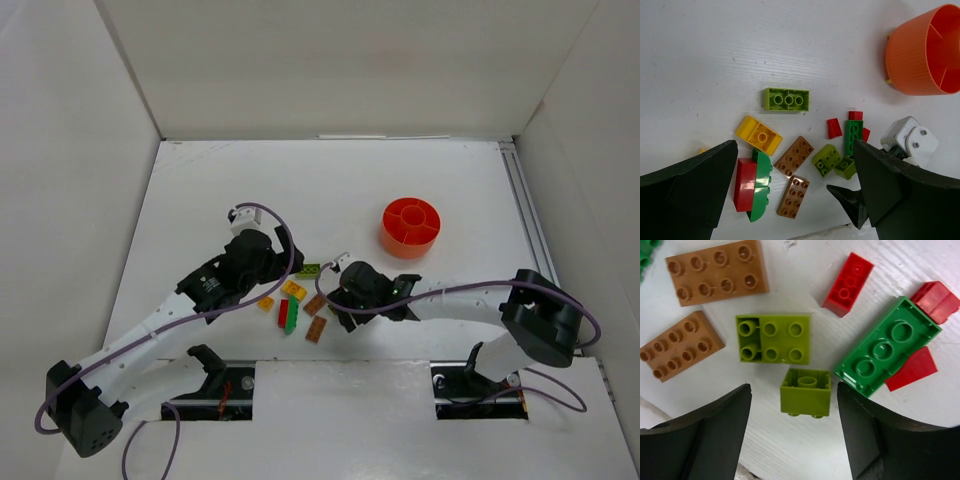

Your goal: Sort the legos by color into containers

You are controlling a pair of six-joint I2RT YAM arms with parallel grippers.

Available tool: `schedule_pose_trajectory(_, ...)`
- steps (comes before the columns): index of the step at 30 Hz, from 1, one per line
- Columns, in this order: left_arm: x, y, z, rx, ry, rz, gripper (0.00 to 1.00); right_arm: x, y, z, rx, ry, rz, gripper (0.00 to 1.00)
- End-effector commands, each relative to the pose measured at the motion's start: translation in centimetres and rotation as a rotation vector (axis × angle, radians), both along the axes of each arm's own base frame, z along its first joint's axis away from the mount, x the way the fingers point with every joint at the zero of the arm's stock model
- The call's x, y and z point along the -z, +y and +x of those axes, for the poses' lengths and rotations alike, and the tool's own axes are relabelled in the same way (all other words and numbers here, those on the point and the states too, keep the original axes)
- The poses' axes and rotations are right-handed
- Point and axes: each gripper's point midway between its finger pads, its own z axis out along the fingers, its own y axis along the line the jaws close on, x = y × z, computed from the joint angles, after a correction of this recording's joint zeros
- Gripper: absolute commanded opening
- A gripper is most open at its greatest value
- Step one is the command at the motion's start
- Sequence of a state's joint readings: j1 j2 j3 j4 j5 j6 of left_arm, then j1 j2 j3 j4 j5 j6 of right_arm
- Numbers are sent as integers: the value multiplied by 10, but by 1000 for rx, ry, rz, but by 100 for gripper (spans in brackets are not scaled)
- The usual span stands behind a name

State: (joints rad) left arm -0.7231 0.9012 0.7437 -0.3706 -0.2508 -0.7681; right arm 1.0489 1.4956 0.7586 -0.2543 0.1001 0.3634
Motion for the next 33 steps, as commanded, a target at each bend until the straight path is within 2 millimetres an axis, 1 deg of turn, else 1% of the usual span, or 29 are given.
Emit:
schedule_pose_trajectory(1,1,-2,-1,4,-3,-14,99,-12,6,15,45,-65,-1,74)
schedule_pose_trajectory(4,1,-2,-1,4,-3,-14,99,-17,5,19,58,-79,-15,65)
schedule_pose_trajectory(5,-1,-2,-1,4,-10,-20,99,-15,1,17,57,-70,-32,63)
schedule_pose_trajectory(6,-1,-2,-1,4,-10,-20,99,-19,2,17,58,-76,-21,57)
schedule_pose_trajectory(7,-1,-2,-1,4,-10,-20,99,-18,1,15,52,-64,-25,50)
schedule_pose_trajectory(9,-1,-2,-1,4,-10,-20,99,-25,2,12,45,-62,-4,43)
schedule_pose_trajectory(10,-1,-2,-1,4,-10,-20,99,-28,3,10,23,-60,5,33)
schedule_pose_trajectory(11,-1,-4,1,4,-11,-21,99,-34,2,10,13,-71,11,33)
schedule_pose_trajectory(12,-1,-4,1,-1,-9,-28,99,-36,0,10,6,-75,7,29)
schedule_pose_trajectory(13,-4,-6,2,-1,-19,-37,99,-43,3,9,-9,-77,21,27)
schedule_pose_trajectory(14,0,-6,0,6,-8,-35,99,-58,7,13,-3,-97,41,27)
schedule_pose_trajectory(15,1,-7,2,13,-12,-28,99,-68,3,14,0,-114,32,27)
schedule_pose_trajectory(16,2,-11,2,24,-7,-34,99,-77,2,17,10,-130,34,27)
schedule_pose_trajectory(17,3,-10,2,29,-10,-27,99,-88,-3,26,31,-177,16,27)
schedule_pose_trajectory(18,7,-12,2,36,5,-22,99,-108,1,34,44,-219,32,27)
schedule_pose_trajectory(20,5,-16,7,42,10,-9,99,-128,-15,49,93,-271,-12,27)
schedule_pose_trajectory(21,7,-18,6,58,20,5,99,-148,-18,65,134,-293,9,27)
schedule_pose_trajectory(22,8,-18,7,64,27,20,99,-154,-26,74,164,-306,-1,27)
schedule_pose_trajectory(23,12,-23,7,88,49,28,99,-161,-35,83,199,-312,4,27)
schedule_pose_trajectory(24,9,-26,10,88,47,26,99,-161,-45,92,230,-316,-7,27)
schedule_pose_trajectory(25,11,-27,11,95,55,42,99,-165,-63,111,296,-315,-7,27)
schedule_pose_trajectory(26,19,-29,10,119,78,65,99,-166,-72,120,322,-319,-2,26)
schedule_pose_trajectory(27,18,-33,11,129,83,59,99,-173,-77,130,339,-332,13,26)
schedule_pose_trajectory(28,18,-34,13,136,83,71,99,-175,-89,141,379,-344,9,26)
schedule_pose_trajectory(29,17,-35,15,144,78,79,99,-181,-93,148,389,-364,13,26)
schedule_pose_trajectory(30,23,-37,14,152,98,85,99,-178,-96,152,402,-363,10,26)
schedule_pose_trajectory(31,21,-39,18,157,93,80,99,-182,-105,162,440,-375,1,26)
schedule_pose_trajectory(32,24,-39,19,164,96,93,99,-187,-110,169,460,-393,-11,26)
schedule_pose_trajectory(33,19,-40,20,170,85,93,99,-182,-113,175,472,-383,-25,26)
